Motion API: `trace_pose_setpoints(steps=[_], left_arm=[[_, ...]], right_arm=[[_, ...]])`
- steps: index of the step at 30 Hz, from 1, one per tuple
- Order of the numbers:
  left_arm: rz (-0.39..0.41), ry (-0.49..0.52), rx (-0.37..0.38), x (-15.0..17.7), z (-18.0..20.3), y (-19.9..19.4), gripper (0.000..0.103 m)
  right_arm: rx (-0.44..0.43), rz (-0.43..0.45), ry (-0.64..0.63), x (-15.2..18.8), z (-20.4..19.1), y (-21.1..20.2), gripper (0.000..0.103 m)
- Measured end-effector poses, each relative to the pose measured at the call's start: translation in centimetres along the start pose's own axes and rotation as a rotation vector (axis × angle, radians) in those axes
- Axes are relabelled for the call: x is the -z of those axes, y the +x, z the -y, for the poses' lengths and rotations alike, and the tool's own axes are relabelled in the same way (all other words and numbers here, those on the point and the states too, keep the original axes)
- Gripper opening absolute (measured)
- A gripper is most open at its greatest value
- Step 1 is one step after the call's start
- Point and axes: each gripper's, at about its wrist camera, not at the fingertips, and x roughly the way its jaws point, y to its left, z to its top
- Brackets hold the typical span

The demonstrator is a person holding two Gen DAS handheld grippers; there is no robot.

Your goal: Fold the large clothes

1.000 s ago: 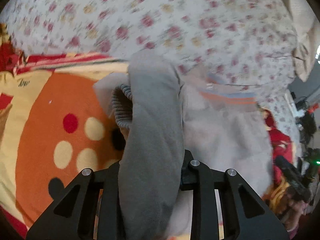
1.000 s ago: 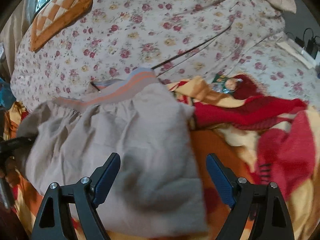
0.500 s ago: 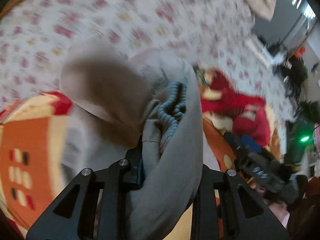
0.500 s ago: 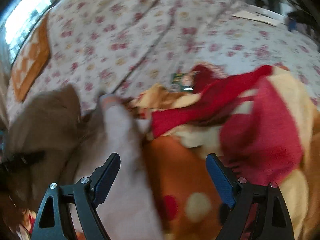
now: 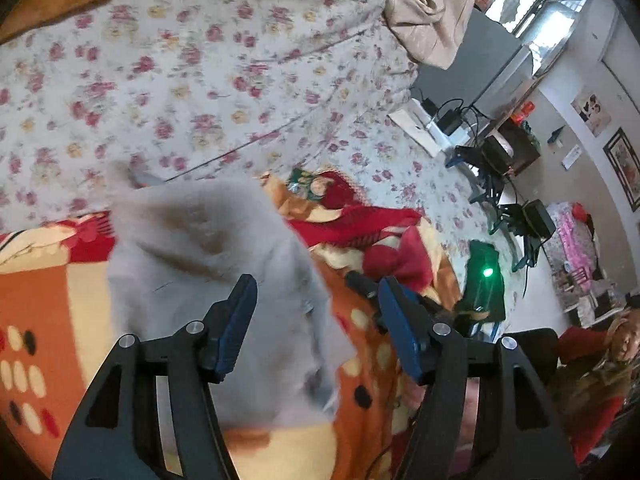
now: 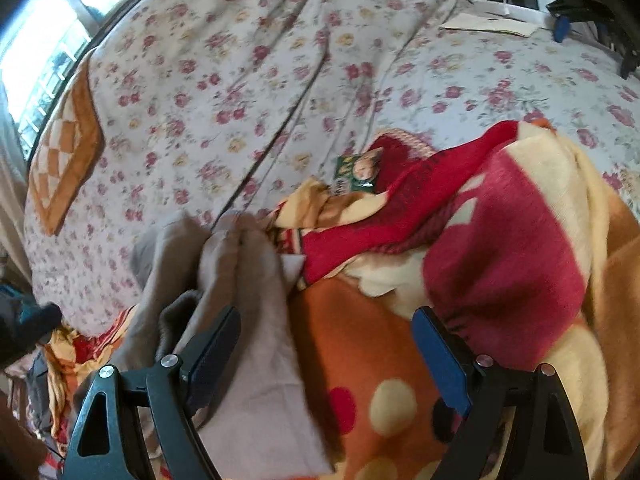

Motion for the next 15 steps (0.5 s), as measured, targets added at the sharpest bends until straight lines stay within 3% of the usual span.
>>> trace_pose_setpoints(steps=[3,6,9,15], left_arm=[[-0.003,-0.023,-0.094,2.6,-2.5,-0.9,0.063],[-0.036,-0.012,-0.176,5.8,-4.6,-0.5,0.063],[-0.067,-0.025,-0.224,8.8,-6.6,0.4,0.063],[-0.094,-0.049,-0.271,11.9,-8.3,1.7,0.063]], right_arm=[[-0.071,0.015,-0.003,0.4,-0.7,-1.0,0.086],[-0.198,0.019,0.017,0.7,-1.8,-2.1,0.086],[-0.297,-0.041,0.022,1.3,-3.7,-1.8,0.090],[-0.264,-0.159,-0.079,2.1,-8.8,1.9,0.090]])
